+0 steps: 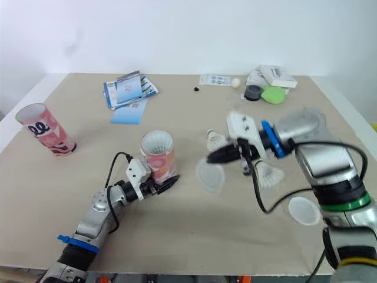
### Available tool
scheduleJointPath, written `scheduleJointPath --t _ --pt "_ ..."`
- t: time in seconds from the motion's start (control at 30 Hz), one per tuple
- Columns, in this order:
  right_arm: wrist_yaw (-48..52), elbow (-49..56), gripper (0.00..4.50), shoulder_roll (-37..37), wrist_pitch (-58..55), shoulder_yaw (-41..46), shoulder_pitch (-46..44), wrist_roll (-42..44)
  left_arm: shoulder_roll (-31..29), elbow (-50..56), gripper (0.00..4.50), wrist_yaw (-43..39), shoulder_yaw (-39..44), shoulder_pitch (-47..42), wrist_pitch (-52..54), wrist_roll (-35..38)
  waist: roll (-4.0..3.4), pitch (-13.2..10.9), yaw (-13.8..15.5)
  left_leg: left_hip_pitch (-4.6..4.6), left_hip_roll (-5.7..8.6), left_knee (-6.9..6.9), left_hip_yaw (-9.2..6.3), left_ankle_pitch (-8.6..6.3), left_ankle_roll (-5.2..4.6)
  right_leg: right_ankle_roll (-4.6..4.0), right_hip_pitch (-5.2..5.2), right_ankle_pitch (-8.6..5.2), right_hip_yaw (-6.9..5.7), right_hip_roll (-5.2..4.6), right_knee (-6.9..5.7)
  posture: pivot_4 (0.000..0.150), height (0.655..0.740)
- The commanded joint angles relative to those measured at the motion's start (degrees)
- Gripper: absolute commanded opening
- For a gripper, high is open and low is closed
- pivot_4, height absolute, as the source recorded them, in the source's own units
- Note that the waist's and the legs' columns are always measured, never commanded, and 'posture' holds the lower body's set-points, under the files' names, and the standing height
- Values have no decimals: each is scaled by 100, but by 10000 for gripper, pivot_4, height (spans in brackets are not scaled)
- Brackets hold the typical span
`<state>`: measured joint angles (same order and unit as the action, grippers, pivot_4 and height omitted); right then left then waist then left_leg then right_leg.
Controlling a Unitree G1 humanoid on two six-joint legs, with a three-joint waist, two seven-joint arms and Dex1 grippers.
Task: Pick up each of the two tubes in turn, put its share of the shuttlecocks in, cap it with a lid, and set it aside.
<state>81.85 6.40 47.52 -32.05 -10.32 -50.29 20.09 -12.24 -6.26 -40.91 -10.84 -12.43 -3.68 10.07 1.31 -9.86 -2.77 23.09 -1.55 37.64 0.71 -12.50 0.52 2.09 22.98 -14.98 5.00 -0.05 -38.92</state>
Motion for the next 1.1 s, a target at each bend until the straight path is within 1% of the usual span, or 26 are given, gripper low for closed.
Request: scheduleJointPath --t 0.03,0.13,0.27,0.4,0.6,0.87,1.1 --pt "-300 -152 552 -304 -192 155 -870 114 -25 -302 33787 -26 -97 142 118 -93 -2 1 7 1 -1 0 1 0 -1 -1 3 1 0 0 -1 1500 7400" --pt "-521 -342 552 -803 33 -121 -1657 -117 -56 -317 33787 -32 -95 140 106 -115 -3 2 10 6 -2 -4 -3 2 -2 -2 4 -1 -4 0 1 1500 7400" --pt "-623 -446 552 -1225 346 -476 -2052 -423 -123 -306 33787 -48 -50 117 117 -117 -1 5 15 14 1 -12 1 1 -2 -4 14 -3 -7 -12 1 1500 7400" --pt "-611 -563 552 -1369 664 -772 -2096 -755 -161 -299 33787 -38 -28 97 111 -140 -1 5 13 15 2 -11 1 1 -2 -5 15 -2 -9 -15 1 1500 7400" --pt "-419 -736 552 -1373 1019 -1128 -2091 -1147 -183 -230 33787 -2 -26 108 141 -143 -1 5 11 13 -7 -11 2 2 -3 -19 18 6 -19 -12 1 1500 7400" --pt "-92 -777 552 -1314 1238 -1320 -2096 -1433 -167 -180 33787 73 -16 147 161 -155 -2 5 11 13 -9 -12 3 3 -4 -25 21 9 -22 -12 1 1500 7400" --pt "-1 -855 552 -1324 1552 -1425 -2089 -1695 -141 -165 33787 91 -21 167 179 -180 -2 5 11 13 -8 -12 5 3 -4 -25 21 9 -21 -13 1 1500 7400"
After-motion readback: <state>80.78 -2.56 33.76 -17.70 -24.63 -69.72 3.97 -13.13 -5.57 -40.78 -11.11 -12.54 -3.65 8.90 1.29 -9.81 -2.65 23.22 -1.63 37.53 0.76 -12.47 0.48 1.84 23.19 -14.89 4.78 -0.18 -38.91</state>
